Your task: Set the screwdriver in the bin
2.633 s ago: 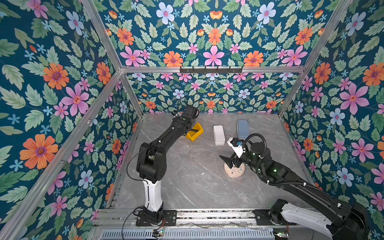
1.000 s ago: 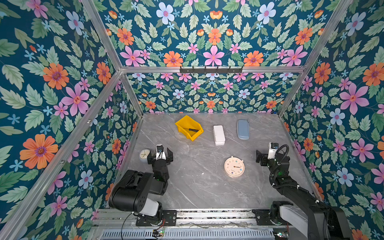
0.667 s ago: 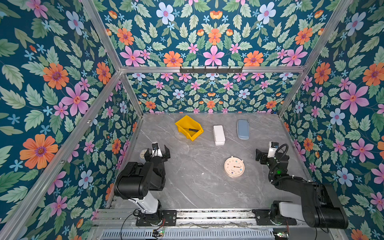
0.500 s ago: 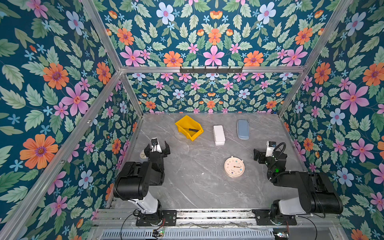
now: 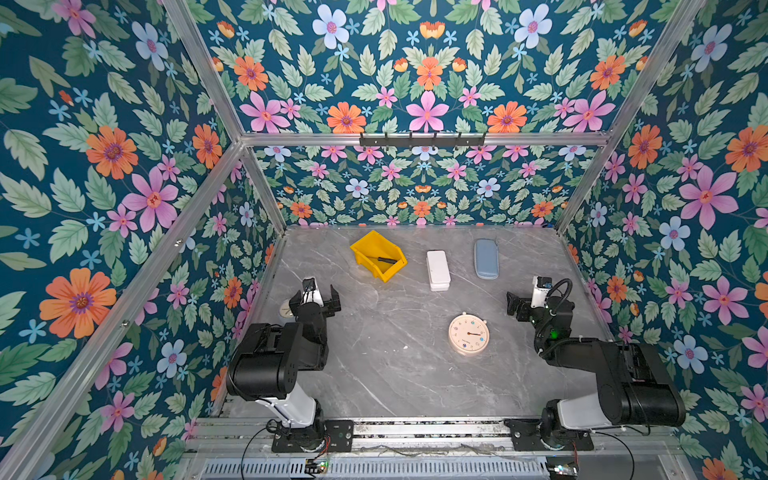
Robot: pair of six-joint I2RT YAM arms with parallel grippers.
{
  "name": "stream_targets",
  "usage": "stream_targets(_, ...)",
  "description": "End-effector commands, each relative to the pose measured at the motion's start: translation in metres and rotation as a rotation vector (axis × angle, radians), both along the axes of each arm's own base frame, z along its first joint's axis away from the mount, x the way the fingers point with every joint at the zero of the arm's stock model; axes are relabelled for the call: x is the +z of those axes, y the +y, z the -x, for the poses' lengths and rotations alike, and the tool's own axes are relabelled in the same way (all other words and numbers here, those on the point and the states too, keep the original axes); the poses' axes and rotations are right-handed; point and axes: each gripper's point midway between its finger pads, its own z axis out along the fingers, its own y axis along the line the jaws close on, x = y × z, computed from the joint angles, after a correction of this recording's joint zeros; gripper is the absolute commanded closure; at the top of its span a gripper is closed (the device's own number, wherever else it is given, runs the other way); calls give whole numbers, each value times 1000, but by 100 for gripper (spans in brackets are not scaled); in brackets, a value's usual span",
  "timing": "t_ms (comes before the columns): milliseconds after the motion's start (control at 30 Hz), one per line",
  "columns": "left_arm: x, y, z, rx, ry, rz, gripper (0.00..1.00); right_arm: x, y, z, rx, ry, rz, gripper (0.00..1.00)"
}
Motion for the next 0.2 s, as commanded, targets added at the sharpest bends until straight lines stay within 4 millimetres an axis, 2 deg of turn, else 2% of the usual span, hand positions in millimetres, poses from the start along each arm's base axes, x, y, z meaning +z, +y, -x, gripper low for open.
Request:
stream_targets(0, 2, -1, -1, -3, -8, 8, 0, 5, -1, -3, -5, -19, 0, 1)
stream_targets(133, 2, -1, -2, -3, -8, 9, 0, 5, 0, -2, -3, -18, 2, 3)
stream_targets(167, 2, -1, -2, -3, -8, 8, 0, 5, 0, -2, -3, -19, 2, 1)
